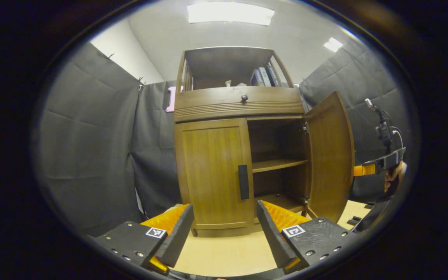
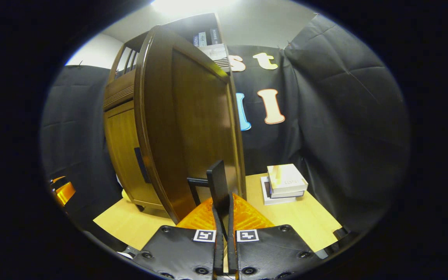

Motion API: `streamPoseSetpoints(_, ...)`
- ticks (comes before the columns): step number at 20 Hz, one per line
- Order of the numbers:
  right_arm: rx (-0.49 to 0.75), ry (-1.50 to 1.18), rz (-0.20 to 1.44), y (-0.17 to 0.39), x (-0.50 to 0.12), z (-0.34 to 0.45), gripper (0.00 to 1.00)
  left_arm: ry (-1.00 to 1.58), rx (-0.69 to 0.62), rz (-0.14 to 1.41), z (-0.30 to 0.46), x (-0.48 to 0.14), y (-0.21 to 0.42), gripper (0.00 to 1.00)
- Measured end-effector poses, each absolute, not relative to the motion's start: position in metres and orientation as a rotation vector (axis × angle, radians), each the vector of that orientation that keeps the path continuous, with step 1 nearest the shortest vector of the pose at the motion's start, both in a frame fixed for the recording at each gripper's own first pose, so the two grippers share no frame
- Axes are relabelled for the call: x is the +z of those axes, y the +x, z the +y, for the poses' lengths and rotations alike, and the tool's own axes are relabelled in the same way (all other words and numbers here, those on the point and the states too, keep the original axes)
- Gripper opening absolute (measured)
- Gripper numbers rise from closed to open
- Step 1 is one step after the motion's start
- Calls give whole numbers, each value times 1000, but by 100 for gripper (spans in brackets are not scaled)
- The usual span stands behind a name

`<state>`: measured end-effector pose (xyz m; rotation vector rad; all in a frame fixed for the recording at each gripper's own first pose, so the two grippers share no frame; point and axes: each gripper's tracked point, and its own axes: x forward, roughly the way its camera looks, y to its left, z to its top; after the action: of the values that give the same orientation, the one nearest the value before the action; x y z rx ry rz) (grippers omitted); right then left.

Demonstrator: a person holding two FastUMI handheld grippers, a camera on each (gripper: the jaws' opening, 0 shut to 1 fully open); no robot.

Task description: Open the right door of the double-door shoe cabinet with the right hand, and open the left door with the left hand.

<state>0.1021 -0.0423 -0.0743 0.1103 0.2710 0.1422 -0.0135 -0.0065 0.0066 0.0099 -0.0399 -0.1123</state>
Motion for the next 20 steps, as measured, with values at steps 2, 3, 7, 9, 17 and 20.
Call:
streamPoseSetpoints(2,105,126,272,104,-76,-59,6,10,-120,-39,-8,6,-13,92)
streamPoseSetpoints(3,96,137,275,105,-76,-64,5,12,-124,-37,-8,6,-13,92)
streamPoseSetpoints(7,99,151,278,106,-76,-69,5,15,-136,-29,-9,5,-14,92)
streamPoseSetpoints(9,105,154,282,104,-76,-69,5,13,-143,-27,-10,5,-14,93)
streamPoseSetpoints(17,4,228,259,74,-67,-120,43,24,-189,-26,-15,5,-12,93)
streamPoseSetpoints(20,-51,237,220,52,-59,-144,77,22,-214,-24,-20,5,-12,93)
